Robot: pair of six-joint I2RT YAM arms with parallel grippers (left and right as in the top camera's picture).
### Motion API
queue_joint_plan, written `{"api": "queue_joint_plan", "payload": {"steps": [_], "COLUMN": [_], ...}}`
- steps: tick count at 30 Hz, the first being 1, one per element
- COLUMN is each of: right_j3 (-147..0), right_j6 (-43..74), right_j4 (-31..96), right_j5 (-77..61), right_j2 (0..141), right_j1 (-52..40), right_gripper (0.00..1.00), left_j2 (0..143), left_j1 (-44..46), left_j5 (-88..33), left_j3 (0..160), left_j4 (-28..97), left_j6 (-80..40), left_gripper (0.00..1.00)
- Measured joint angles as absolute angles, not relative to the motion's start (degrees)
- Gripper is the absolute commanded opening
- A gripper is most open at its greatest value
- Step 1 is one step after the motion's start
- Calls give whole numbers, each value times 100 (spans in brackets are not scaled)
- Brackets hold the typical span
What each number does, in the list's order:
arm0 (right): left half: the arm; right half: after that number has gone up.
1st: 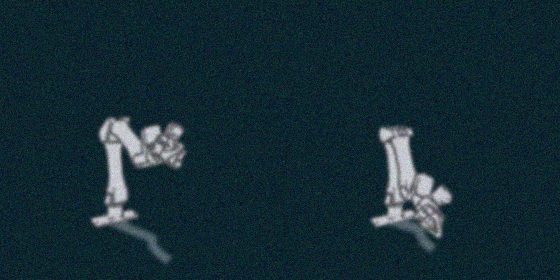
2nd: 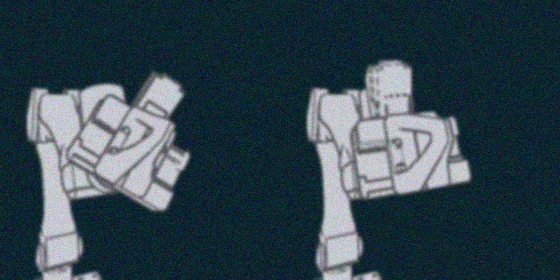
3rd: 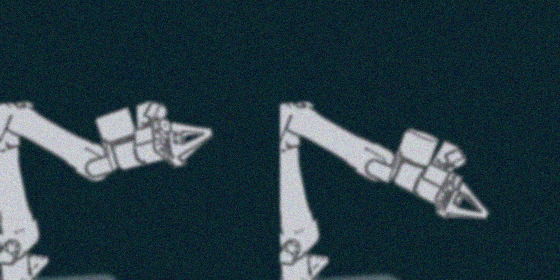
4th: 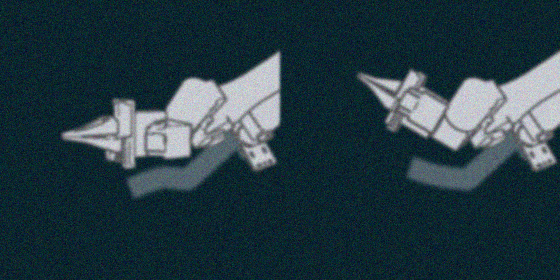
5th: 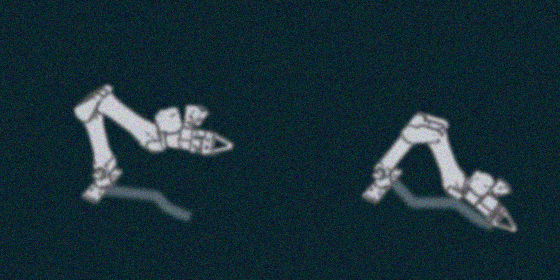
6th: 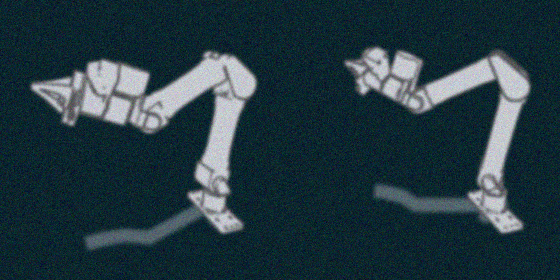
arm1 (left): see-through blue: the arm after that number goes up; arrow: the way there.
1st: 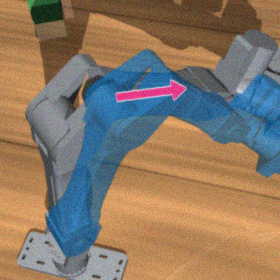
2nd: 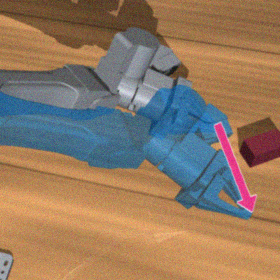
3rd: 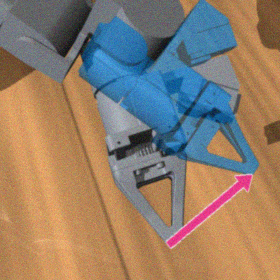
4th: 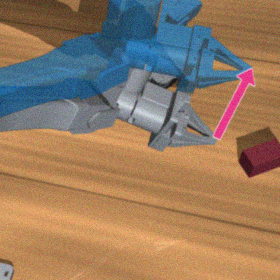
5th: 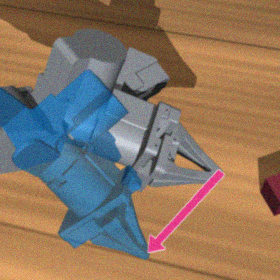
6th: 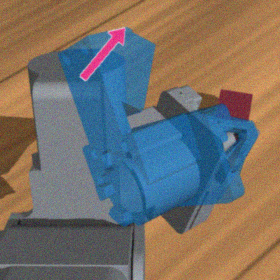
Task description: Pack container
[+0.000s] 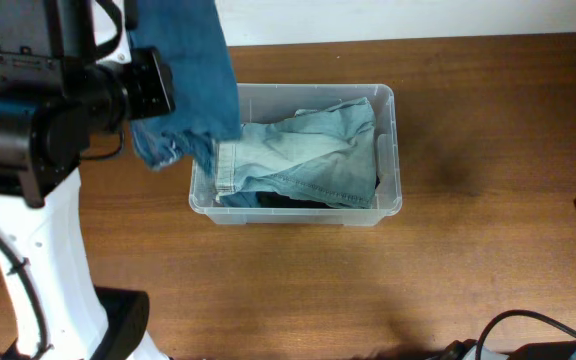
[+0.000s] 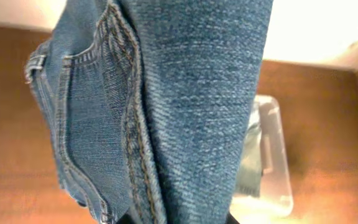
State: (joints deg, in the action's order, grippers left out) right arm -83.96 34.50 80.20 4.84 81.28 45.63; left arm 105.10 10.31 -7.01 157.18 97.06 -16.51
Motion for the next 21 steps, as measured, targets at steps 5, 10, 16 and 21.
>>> {"api": "queue_joint_plan", "payload": {"steps": [5,10,16,21], "right_j3": [-8396,-8396,-8396,-8396], "right_j6": [3452,3450,3452,3450], "right_j4": [8018,8018,8018,8018], "right_j5": [480,482,482,482], "right_j2": [8128,8128,8128,8128], "right_j1": [4563,4563,4563,4563], "right_gripper": [98,98,98,98], "left_j2": [10479,10558,10551,10453], "left_j1": [1033,1037,961,646], "left_j5": [-666,-174,231,274], "left_j3": [14534,13887,13852,13852], "left_j4": [9706,9706,9706,9706], "left_j6": [-1542,-1507,-1470,-1450], "left_gripper": [1,1,1,1]}}
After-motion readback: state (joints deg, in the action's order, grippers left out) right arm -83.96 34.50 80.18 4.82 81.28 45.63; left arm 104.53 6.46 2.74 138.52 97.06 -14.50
